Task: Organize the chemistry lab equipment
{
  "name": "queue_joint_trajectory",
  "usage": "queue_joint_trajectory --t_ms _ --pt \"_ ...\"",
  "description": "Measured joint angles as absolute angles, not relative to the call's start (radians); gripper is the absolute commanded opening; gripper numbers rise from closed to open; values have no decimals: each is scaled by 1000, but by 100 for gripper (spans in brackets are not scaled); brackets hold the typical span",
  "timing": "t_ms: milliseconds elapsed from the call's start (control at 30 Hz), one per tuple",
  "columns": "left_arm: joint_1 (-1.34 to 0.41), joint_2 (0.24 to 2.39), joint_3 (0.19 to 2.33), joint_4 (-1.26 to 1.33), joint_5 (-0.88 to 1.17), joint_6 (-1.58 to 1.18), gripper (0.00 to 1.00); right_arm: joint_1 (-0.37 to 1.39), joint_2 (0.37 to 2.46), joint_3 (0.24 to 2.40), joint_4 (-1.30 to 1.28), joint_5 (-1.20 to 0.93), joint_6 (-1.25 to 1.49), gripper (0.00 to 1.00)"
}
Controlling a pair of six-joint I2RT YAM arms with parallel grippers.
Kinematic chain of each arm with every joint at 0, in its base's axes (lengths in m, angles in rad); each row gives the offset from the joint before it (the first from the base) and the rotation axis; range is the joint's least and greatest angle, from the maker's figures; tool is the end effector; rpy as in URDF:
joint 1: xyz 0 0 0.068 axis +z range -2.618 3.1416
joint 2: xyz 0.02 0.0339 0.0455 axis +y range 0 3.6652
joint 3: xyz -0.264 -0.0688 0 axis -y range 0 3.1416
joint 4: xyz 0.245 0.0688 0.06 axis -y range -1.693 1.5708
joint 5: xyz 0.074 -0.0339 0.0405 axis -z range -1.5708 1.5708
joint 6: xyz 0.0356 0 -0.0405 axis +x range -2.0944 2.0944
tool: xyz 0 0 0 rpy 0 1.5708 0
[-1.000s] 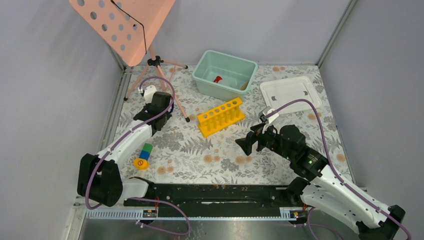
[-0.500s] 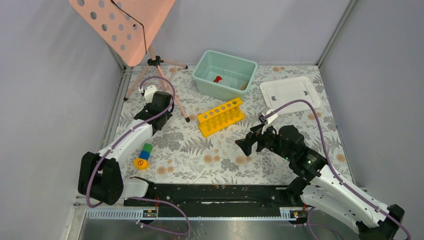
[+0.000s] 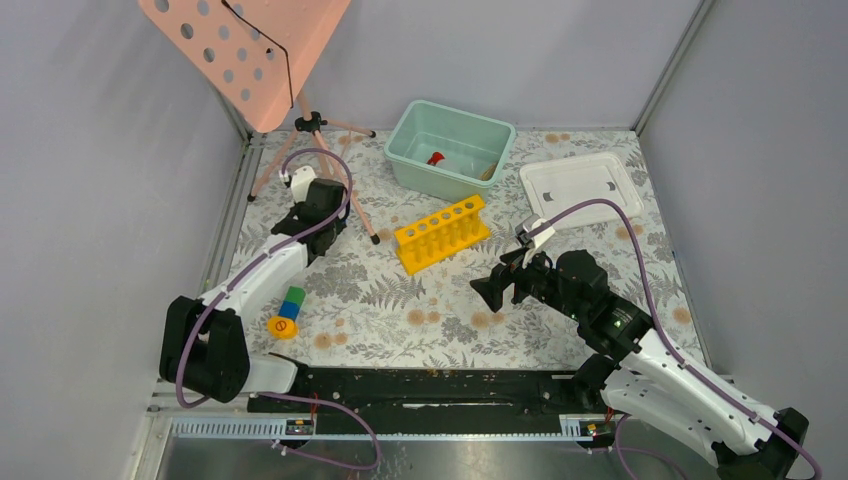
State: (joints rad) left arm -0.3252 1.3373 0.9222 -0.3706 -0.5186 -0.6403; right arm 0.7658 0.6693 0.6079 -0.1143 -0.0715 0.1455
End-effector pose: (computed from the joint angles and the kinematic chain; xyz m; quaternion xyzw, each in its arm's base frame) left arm 0.2724 -0.0732 0.2522 -0.2370 0.8666 0.0382 0.4375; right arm 0.1201 0.1190 0.3030 -0.2556 0.7224 0.3071 0.5644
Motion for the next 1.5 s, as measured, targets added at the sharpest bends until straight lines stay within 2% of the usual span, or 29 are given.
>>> queue_joint_trajectory --t_ms 1067,1500 --pt "-325 1383 931 -343 -516 -646 17 766 674 606 -114 -71 138 99" --pt "-325 1413 931 -343 -516 -655 21 766 679 606 -113 -71 137 99"
